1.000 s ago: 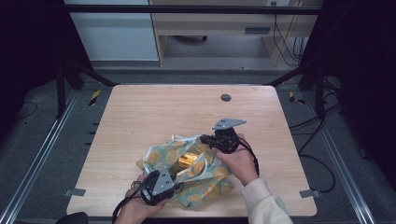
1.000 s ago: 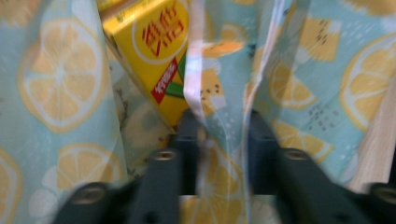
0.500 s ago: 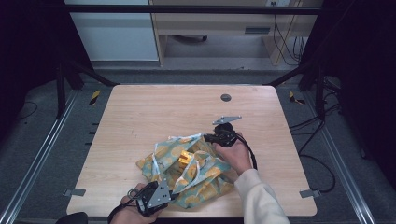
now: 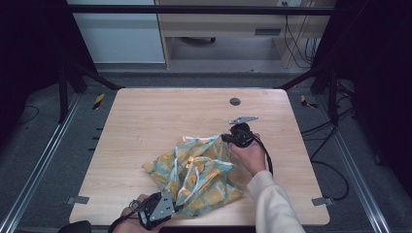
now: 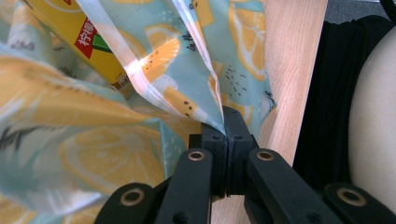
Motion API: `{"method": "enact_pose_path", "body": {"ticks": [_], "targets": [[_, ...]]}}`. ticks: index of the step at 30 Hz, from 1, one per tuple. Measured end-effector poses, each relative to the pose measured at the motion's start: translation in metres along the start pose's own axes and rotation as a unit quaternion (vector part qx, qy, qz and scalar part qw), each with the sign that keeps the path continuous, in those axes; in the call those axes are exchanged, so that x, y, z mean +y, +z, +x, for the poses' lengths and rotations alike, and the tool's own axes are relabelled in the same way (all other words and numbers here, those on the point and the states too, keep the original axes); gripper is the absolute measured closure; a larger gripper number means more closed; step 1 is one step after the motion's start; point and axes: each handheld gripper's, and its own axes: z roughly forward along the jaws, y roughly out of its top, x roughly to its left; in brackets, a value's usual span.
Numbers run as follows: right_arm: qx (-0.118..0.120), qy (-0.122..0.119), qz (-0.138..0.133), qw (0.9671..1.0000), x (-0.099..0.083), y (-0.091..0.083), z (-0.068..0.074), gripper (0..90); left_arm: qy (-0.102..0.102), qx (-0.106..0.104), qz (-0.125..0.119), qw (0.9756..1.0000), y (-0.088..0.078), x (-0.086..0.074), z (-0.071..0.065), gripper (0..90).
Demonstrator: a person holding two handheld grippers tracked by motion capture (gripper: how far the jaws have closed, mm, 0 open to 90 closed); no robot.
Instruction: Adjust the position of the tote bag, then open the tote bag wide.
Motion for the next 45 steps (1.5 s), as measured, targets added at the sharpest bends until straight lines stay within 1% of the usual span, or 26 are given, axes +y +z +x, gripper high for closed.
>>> {"method": "enact_pose_path", "body": {"ticks": [4, 5, 9, 12, 14, 16, 18, 20, 21, 23, 24, 25, 26, 27, 28, 29, 31, 32, 34, 35, 36, 37, 39, 41, 44, 45], "targets": [[-0.007, 0.0, 0.001, 1.0, -0.002, -0.002, -0.004, 89.8, -0.002, 0.0, 0.001, 1.0, -0.002, -0.002, -0.001, 89.7], [-0.009, -0.002, 0.002, 1.0, -0.003, -0.002, -0.005, 89.8, 0.0, -0.002, 0.006, 1.0, -0.002, -0.003, -0.001, 89.7], [-0.017, -0.004, 0.01, 0.9998, -0.004, -0.001, -0.006, 89.7, 0.002, -0.002, 0.004, 1.0, -0.003, -0.004, -0.002, 89.7], [-0.024, 0.0, 0.015, 0.9996, -0.004, 0.0, -0.009, 89.7, 0.006, 0.0, 0.009, 0.9999, -0.005, -0.005, -0.004, 89.7], [-0.029, -0.001, 0.021, 0.9994, -0.005, 0.001, -0.011, 89.7, 0.012, -0.002, 0.015, 0.9998, -0.005, -0.006, -0.005, 89.7], [-0.041, -0.001, 0.029, 0.9987, -0.005, 0.003, -0.013, 89.8, 0.01, -0.003, 0.016, 0.9998, -0.005, -0.007, -0.006, 89.7], [-0.042, 0.005, 0.034, 0.9985, -0.006, 0.006, -0.013, 89.8, 0.011, -0.004, 0.017, 0.9998, -0.005, -0.008, -0.006, 89.7], [-0.047, 0.001, 0.038, 0.9981, -0.007, 0.008, -0.014, 89.7, 0.012, -0.005, 0.017, 0.9998, -0.006, -0.009, -0.007, 89.8], [-0.048, 0.004, 0.041, 0.998, -0.007, 0.009, -0.014, 89.7, 0.013, -0.003, 0.017, 0.9998, -0.006, -0.009, -0.008, 89.7], [-0.051, 0.001, 0.046, 0.9976, -0.008, 0.011, -0.013, 89.5, 0.01, 0.0, 0.013, 0.9999, -0.007, -0.01, -0.008, 89.5], [-0.053, 0.001, 0.047, 0.9975, -0.009, 0.012, -0.013, 88.9, 0.008, 0.006, 0.012, 0.9999, -0.008, -0.01, -0.007, 88.4], [-0.051, 0.001, 0.046, 0.9976, -0.009, 0.012, -0.012, 86.4, 0.007, 0.014, 0.01, 0.9998, -0.008, -0.01, -0.007, 85.9], [-0.047, 0.005, 0.046, 0.9978, -0.01, 0.011, -0.011, 79.7, 0.007, 0.02, 0.007, 0.9998, -0.009, -0.009, -0.007, 82.7], [-0.051, 0.008, 0.045, 0.9977, -0.01, 0.01, -0.009, 71.6, 0.004, 0.029, 0.002, 0.9996, -0.01, -0.008, -0.007, 77.3], [-0.061, 0.001, 0.038, 0.9974, -0.009, 0.007, -0.008, 64.5, 0.001, 0.037, -0.004, 0.9993, -0.011, -0.008, -0.008, 70.3], [-0.063, -0.001, 0.028, 0.9976, -0.008, 0.003, -0.006, 58.0, -0.002, 0.042, -0.011, 0.9991, -0.013, -0.007, -0.008, 64.6], [-0.069, -0.006, 0.014, 0.9975, -0.005, -0.005, -0.001, 44.3, -0.009, 0.058, -0.023, 0.998, -0.018, -0.006, -0.008, 52.8], [-0.07, -0.009, 0.008, 0.9975, -0.004, -0.01, 0.002, 39.1, -0.013, 0.062, -0.03, 0.9975, -0.02, -0.006, -0.008, 48.2], [-0.069, -0.022, -0.002, 0.9974, -0.001, -0.02, 0.007, 33.0, -0.031, 0.073, -0.045, 0.9959, -0.024, -0.006, -0.006, 40.9], [-0.067, -0.025, -0.008, 0.9974, 0.001, -0.025, 0.01, 30.6, -0.038, 0.075, -0.053, 0.9951, -0.027, -0.006, -0.004, 38.7], [-0.062, -0.027, -0.015, 0.9976, 0.002, -0.031, 0.013, 29.2, -0.045, 0.077, -0.061, 0.9942, -0.029, -0.006, -0.003, 38.4], [-0.059, -0.031, -0.022, 0.9975, 0.004, -0.036, 0.015, 27.8, -0.054, 0.082, -0.071, 0.9927, -0.03, -0.005, -0.001, 36.7], [-0.057, -0.042, -0.029, 0.9971, 0.008, -0.047, 0.019, 25.1, -0.065, 0.081, -0.086, 0.9909, -0.033, -0.004, 0.002, 33.8], [-0.051, -0.042, -0.044, 0.9969, 0.01, -0.056, 0.022, 25.0, -0.066, 0.087, -0.096, 0.9893, -0.036, -0.001, 0.004, 33.2], [-0.039, -0.05, -0.061, 0.9961, 0.012, -0.071, 0.03, 26.7, -0.065, 0.089, -0.103, 0.9886, -0.039, 0.003, 0.006, 31.6], [-0.035, -0.053, -0.065, 0.9958, 0.013, -0.076, 0.034, 28.0, -0.068, 0.086, -0.107, 0.9882, -0.041, 0.004, 0.006, 31.4]]}}
